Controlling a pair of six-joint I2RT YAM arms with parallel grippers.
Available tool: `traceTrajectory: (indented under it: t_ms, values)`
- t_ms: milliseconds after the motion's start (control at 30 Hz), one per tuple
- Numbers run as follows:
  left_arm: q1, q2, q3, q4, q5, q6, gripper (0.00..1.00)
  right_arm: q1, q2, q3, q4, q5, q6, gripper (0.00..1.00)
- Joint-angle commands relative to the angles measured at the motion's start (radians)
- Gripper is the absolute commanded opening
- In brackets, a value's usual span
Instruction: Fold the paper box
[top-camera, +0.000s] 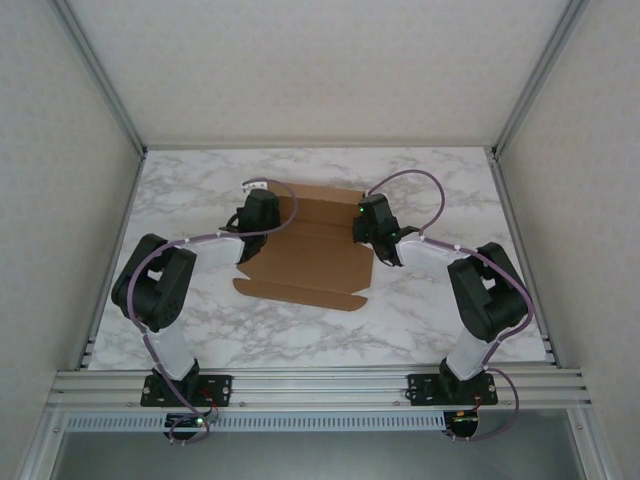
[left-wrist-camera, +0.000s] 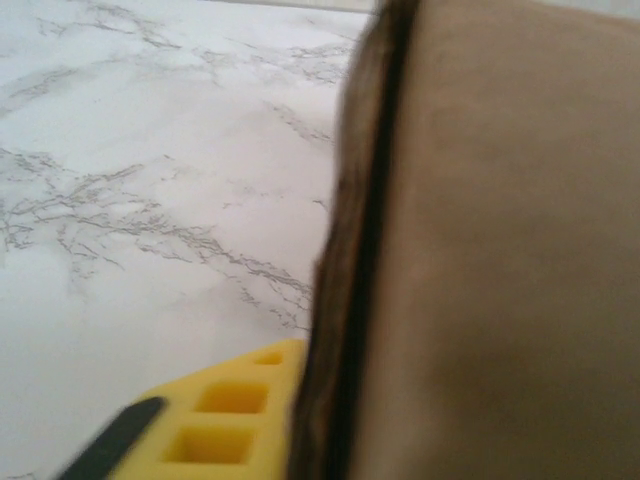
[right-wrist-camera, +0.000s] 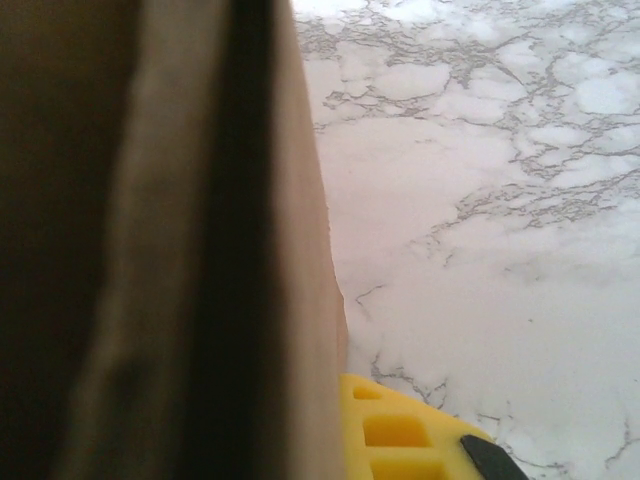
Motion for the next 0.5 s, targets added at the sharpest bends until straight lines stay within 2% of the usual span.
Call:
traceTrajectory:
  t_ms: [0, 67, 267, 367, 467]
  values:
    - [0.027, -0.013, -0.061, -0.009, -0.007, -0.042, 0.32, -0.002, 0.006, -0.026, -0.099, 0.025, 0.029, 0.00]
    - [0.035, -0.033, -0.078, 0.000, 0.020, -0.038, 0.43, -0.004, 0.005, -0.040, -0.082, 0.033, 0.018, 0.02]
    - [0.080, -0.146, -0.161, 0.049, 0.127, -0.067, 0.60, -0.016, -0.007, -0.056, -0.069, 0.046, -0.012, 0.04]
    - [0.082, -0.204, -0.187, 0.046, 0.201, -0.062, 0.62, -0.017, -0.011, -0.054, -0.065, 0.043, -0.022, 0.07]
    - [0.082, -0.271, -0.218, 0.027, 0.227, -0.085, 0.62, -0.017, -0.016, -0.053, -0.062, 0.040, -0.025, 0.08]
